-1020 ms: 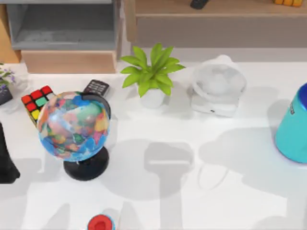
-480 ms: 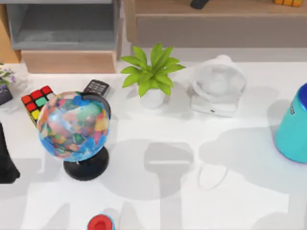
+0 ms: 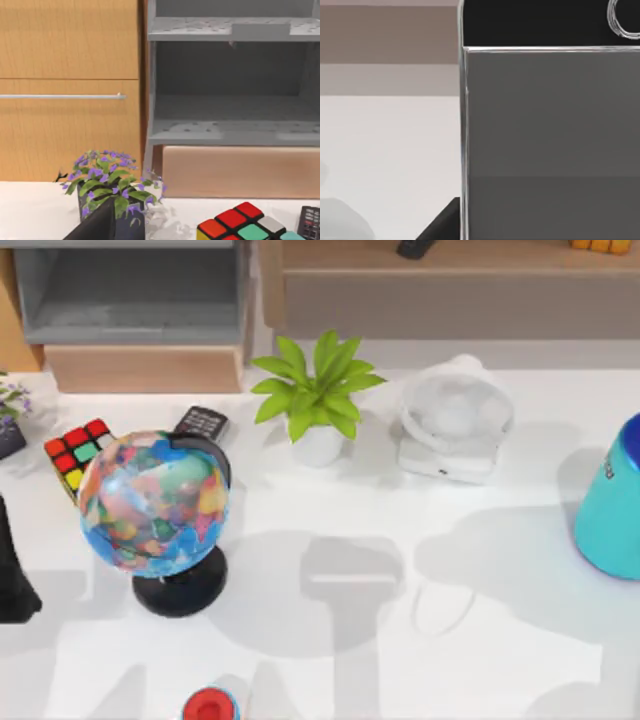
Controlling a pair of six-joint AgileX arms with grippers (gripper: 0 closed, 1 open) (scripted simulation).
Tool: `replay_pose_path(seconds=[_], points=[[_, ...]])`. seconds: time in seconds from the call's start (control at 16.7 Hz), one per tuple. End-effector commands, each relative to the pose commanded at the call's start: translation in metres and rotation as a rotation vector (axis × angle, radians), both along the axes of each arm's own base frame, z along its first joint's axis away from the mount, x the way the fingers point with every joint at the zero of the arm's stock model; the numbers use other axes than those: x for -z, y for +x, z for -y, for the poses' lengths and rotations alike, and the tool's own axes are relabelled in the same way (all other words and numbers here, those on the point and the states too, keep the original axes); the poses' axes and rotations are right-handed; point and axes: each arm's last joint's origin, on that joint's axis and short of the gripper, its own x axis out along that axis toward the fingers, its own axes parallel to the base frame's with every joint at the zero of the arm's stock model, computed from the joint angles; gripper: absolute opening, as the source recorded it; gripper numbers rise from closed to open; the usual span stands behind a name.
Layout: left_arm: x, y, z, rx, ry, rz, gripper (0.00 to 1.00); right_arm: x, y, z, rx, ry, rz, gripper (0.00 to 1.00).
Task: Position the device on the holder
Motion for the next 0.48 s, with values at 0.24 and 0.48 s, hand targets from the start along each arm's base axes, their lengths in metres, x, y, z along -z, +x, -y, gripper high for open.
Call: replay_pose_path(seconds=[0.24,0.48], points=[[0.0,0.0,0.0,0.0,0.0,0.0,1.0,0.0,0.0,0.0,0.0,0.0,0.0,1.0],[0.0,0.0,0.0,0.0,0.0,0.0,1.0,0.0,0.0,0.0,0.0,0.0,0.0,1.0]])
